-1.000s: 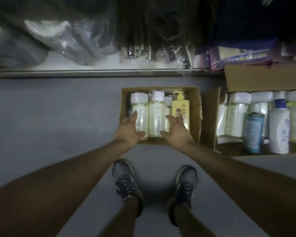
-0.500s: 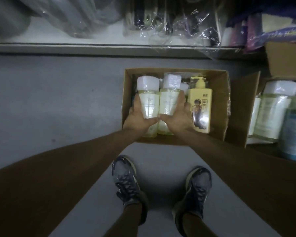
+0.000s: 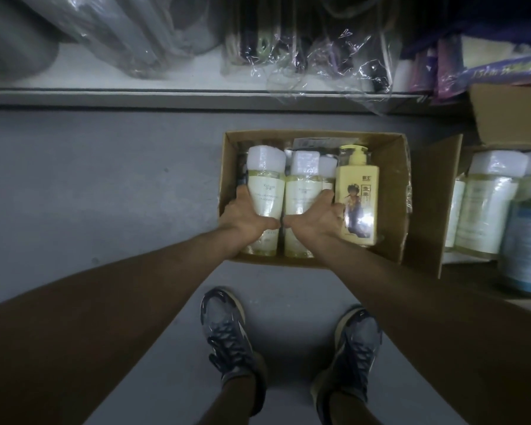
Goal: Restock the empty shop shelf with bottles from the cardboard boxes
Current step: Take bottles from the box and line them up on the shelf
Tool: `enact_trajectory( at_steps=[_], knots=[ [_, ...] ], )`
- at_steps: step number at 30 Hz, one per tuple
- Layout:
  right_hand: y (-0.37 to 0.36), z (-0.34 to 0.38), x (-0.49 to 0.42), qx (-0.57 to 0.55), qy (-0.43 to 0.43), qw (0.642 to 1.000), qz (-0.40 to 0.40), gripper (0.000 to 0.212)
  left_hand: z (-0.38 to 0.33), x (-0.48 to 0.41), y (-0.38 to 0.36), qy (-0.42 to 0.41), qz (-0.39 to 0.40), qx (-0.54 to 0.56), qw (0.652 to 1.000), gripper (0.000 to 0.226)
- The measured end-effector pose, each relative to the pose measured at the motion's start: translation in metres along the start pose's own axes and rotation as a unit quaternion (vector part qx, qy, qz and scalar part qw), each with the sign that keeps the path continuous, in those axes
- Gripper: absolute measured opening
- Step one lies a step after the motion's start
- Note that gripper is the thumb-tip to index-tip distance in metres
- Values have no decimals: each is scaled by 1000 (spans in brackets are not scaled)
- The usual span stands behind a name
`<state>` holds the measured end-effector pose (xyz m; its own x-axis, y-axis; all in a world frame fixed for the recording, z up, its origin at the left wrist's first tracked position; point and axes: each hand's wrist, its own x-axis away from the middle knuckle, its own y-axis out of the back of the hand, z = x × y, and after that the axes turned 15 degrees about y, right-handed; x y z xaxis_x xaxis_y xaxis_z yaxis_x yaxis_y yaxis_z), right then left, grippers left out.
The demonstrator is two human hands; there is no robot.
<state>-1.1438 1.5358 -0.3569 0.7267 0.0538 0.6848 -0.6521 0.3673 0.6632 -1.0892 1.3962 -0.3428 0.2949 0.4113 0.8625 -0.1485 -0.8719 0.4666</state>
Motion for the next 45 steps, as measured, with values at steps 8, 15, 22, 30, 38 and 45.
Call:
enact_trajectory(
  at_steps=[8,15,22,30,38,45],
  knots=[
    [32,-10,11,-173,45,984,16,105,2,19,7,-14,11,75,997,97],
    [89,-12,67,-289,125,949,0,99,-8,85,49,-88,26,127,988,121],
    [185,33,146,-318,211,924,-15,100,-35,186,121,-143,5,170,975,114],
    [352,103,301,-323,319,890,-48,98,-86,392,234,-246,-92,209,942,122],
    [507,171,457,-336,444,823,-111,98,-133,600,341,-353,-162,234,892,115],
    [655,244,560,-297,559,755,-170,99,-196,751,440,-437,-250,236,831,115]
  ],
)
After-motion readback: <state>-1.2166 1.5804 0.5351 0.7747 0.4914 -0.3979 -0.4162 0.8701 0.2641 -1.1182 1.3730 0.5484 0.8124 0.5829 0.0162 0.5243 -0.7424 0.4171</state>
